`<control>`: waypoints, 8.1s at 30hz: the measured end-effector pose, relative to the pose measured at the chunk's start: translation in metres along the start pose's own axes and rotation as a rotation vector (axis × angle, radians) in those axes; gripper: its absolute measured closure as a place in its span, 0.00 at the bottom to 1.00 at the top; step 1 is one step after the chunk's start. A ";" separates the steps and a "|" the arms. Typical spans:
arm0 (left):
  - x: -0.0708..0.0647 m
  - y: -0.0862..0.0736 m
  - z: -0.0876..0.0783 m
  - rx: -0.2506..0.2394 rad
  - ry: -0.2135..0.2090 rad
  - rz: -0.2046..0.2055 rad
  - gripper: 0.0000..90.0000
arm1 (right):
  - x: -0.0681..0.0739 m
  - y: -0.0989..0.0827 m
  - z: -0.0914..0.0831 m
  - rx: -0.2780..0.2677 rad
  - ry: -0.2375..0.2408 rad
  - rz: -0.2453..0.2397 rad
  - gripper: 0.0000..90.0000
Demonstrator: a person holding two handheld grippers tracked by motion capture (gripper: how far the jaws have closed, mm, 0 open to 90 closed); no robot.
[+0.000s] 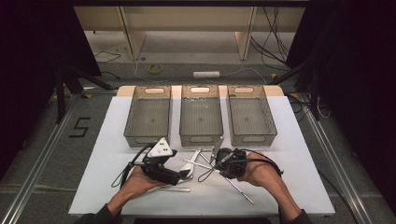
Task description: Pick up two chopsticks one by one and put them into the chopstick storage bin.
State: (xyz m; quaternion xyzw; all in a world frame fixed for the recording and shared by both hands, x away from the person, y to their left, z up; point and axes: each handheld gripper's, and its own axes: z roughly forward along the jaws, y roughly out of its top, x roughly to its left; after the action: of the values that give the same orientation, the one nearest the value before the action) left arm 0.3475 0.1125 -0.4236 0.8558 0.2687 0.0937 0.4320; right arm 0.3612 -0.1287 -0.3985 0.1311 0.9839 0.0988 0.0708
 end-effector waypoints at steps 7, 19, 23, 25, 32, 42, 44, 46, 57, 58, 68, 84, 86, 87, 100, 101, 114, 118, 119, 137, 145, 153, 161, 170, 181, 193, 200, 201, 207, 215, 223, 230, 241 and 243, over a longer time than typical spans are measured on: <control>-0.006 0.004 0.012 0.073 -0.062 0.054 0.22 | 0.012 0.005 -0.002 0.006 -0.009 -0.087 0.96; -0.018 0.006 0.020 0.137 -0.082 0.167 0.36 | 0.022 0.009 -0.001 0.005 -0.006 -0.140 0.96; -0.023 0.005 0.020 0.146 -0.119 0.210 0.48 | 0.024 0.010 -0.005 0.010 -0.004 -0.159 0.96; -0.025 0.005 0.020 0.146 -0.121 0.221 0.51 | 0.024 0.010 -0.004 -0.001 -0.009 -0.179 0.96; -0.027 0.005 0.020 0.155 -0.137 0.248 0.61 | 0.027 0.011 -0.003 -0.011 -0.003 -0.184 0.96; -0.030 0.002 0.023 0.183 -0.139 0.287 0.71 | 0.029 0.012 -0.003 -0.001 0.009 -0.201 0.96; -0.031 0.002 0.024 0.187 -0.140 0.289 0.73 | 0.029 0.011 -0.002 -0.015 0.008 -0.206 0.96; -0.031 0.002 0.024 0.194 -0.138 0.298 0.78 | 0.029 0.011 -0.001 -0.013 0.015 -0.217 0.96; -0.033 0.001 0.022 0.214 -0.188 0.349 0.92 | 0.025 0.010 -0.003 -0.018 0.017 -0.222 0.91; -0.033 0.001 0.022 0.214 -0.188 0.349 0.93 | 0.022 0.010 -0.004 -0.037 0.008 -0.212 0.89; -0.012 0.002 0.014 0.183 -0.072 0.225 0.93 | 0.003 -0.003 -0.026 -0.263 -0.056 0.031 0.59; 0.016 0.004 -0.007 0.088 0.102 0.020 0.93 | -0.001 -0.036 -0.019 -0.546 -0.141 0.348 0.36; 0.019 0.005 -0.010 0.075 0.114 0.008 0.93 | -0.003 -0.044 -0.016 -0.595 -0.131 0.395 0.34; 0.021 0.005 -0.012 0.067 0.121 0.004 0.93 | -0.004 -0.047 -0.015 -0.629 -0.116 0.418 0.34; 0.043 0.007 -0.033 -0.023 0.179 -0.108 0.93 | -0.001 -0.082 -0.003 -0.873 -0.121 0.551 0.28; 0.045 0.008 -0.035 -0.030 0.185 -0.115 0.93 | -0.001 -0.082 -0.003 -0.873 -0.121 0.551 0.28; 0.093 0.014 -0.048 -0.072 0.309 -0.234 0.93 | 0.005 -0.089 0.005 -0.835 -0.115 0.557 0.28; 0.112 0.012 -0.049 -0.069 0.365 -0.286 0.93 | 0.006 -0.089 0.006 -0.832 -0.114 0.553 0.28; 0.117 0.012 -0.048 -0.071 0.381 -0.296 0.93 | 0.007 -0.089 0.005 -0.829 -0.112 0.552 0.28; 0.163 0.004 -0.032 -0.028 0.463 -0.401 0.93 | 0.010 -0.085 0.008 -0.819 -0.095 0.528 0.28; 0.170 -0.003 -0.030 -0.005 0.482 -0.435 0.93 | 0.011 -0.084 0.008 -0.810 -0.094 0.522 0.28; 0.173 -0.009 -0.031 0.015 0.500 -0.468 0.93 | 0.012 -0.084 0.008 -0.815 -0.090 0.514 0.29; 0.176 -0.007 -0.028 0.043 0.513 -0.502 0.72 | 0.013 -0.083 0.008 -0.814 -0.075 0.507 0.29; 0.168 -0.001 -0.038 -0.010 0.483 -0.500 0.43 | 0.012 -0.083 0.007 -0.812 -0.068 0.503 0.29; 0.135 0.004 -0.045 -0.100 0.365 -0.440 0.25 | 0.011 -0.079 0.005 -0.714 -0.092 0.438 0.30; 0.091 -0.005 -0.045 -0.160 0.247 -0.348 0.21 | 0.004 -0.059 0.005 -0.394 -0.114 0.335 0.33; 0.071 -0.011 -0.047 -0.186 0.210 -0.317 0.18 | -0.003 -0.048 0.015 -0.260 -0.064 0.298 0.38; 0.069 -0.012 -0.048 -0.189 0.206 -0.312 0.18 | -0.004 -0.045 0.020 -0.230 -0.052 0.293 0.40; 0.054 -0.012 -0.050 -0.199 0.197 -0.281 0.18 | -0.008 -0.037 0.030 -0.142 -0.055 0.251 0.47; 0.037 -0.011 -0.052 -0.211 0.172 -0.250 0.17 | -0.016 -0.026 0.041 -0.070 -0.031 0.227 0.52; 0.028 -0.012 -0.050 -0.207 0.168 -0.218 0.18 | -0.018 -0.022 0.049 -0.024 -0.019 0.208 0.62; 0.028 -0.013 -0.049 -0.201 0.169 -0.218 0.18 | -0.018 -0.020 0.051 -0.004 -0.007 0.207 0.73; 0.027 -0.013 -0.048 -0.194 0.168 -0.211 0.18 | -0.019 -0.017 0.056 0.031 0.027 0.203 0.83; 0.027 -0.013 -0.048 -0.191 0.168 -0.205 0.18 | -0.019 -0.016 0.058 0.037 0.017 0.209 0.84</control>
State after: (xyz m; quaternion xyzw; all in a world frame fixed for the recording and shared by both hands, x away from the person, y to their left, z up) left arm 0.3463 0.1658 -0.4065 0.7682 0.3795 0.1456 0.4946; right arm 0.3845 -0.1393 -0.4558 0.2332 0.9671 0.0884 0.0492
